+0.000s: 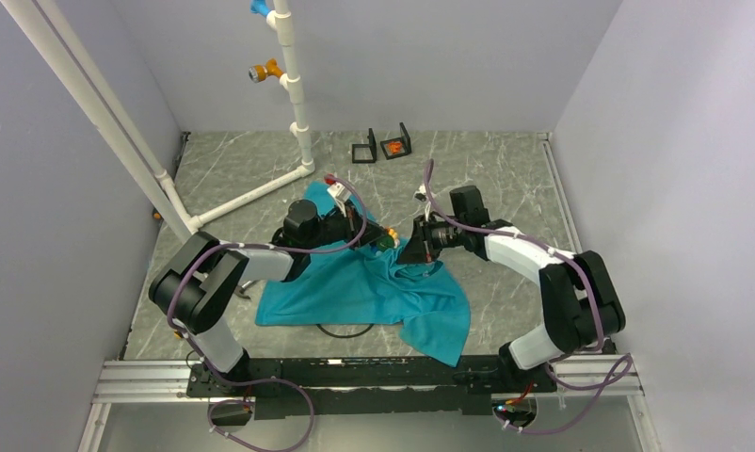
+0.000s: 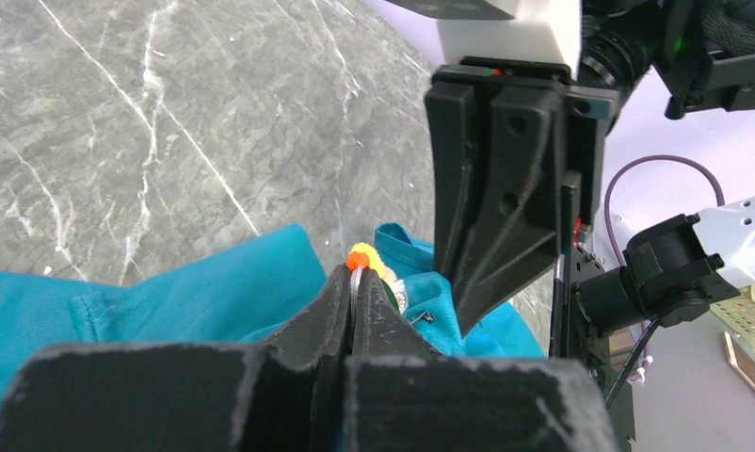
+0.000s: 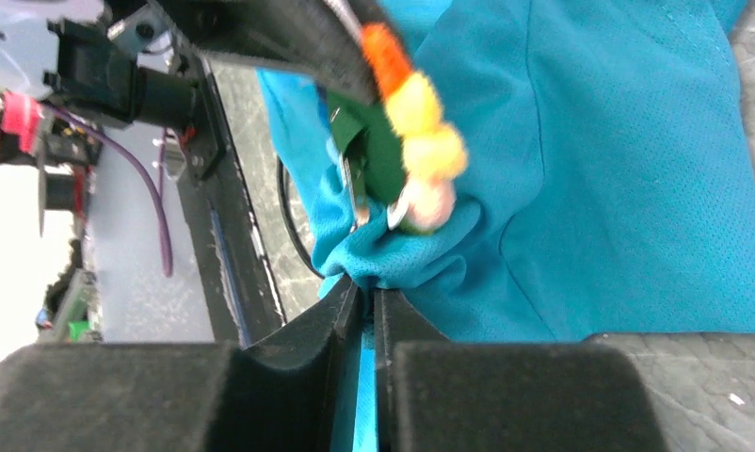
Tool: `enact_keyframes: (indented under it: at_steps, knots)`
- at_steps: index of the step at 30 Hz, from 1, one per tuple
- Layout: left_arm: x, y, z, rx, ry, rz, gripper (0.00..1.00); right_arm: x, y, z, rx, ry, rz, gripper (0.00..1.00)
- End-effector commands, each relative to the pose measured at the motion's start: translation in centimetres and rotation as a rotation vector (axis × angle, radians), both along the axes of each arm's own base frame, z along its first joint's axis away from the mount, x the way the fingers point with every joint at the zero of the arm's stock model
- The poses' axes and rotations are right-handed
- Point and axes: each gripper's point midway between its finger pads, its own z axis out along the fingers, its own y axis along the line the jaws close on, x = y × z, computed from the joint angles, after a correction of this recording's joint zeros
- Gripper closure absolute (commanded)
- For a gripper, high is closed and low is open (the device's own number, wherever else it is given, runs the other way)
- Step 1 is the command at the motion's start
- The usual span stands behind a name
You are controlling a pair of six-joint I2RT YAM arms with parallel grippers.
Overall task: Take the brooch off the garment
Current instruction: Remove the brooch from the clothes.
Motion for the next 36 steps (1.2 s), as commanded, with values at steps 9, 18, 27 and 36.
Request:
enact_keyframes:
  at_steps: [9, 18, 27, 36]
  knots:
    - [-1.7, -1.3, 1.4, -0.036, -0.011, -0.057, 1.0, 3.5, 2.0, 2.8, 0.088, -0.04, -0.029, 1.0]
    - [-2.7, -2.1, 0.9, -0.041, 0.013, -0.094, 1.0, 4.2, 2.3, 3.4, 0.109, -0.05, -0.044, 1.0]
    - [-4.7, -2.6, 1.0, -0.077, -0.001, -0.21, 1.0, 4.8, 1.9, 3.3, 0.081, -0.132, -0.069, 1.0]
    - [-3.2, -1.5, -2.0, 0.11, -0.037, -0.116, 0.83, 3.8, 1.6, 3.5, 0.093, -0.146, -0.043, 1.0]
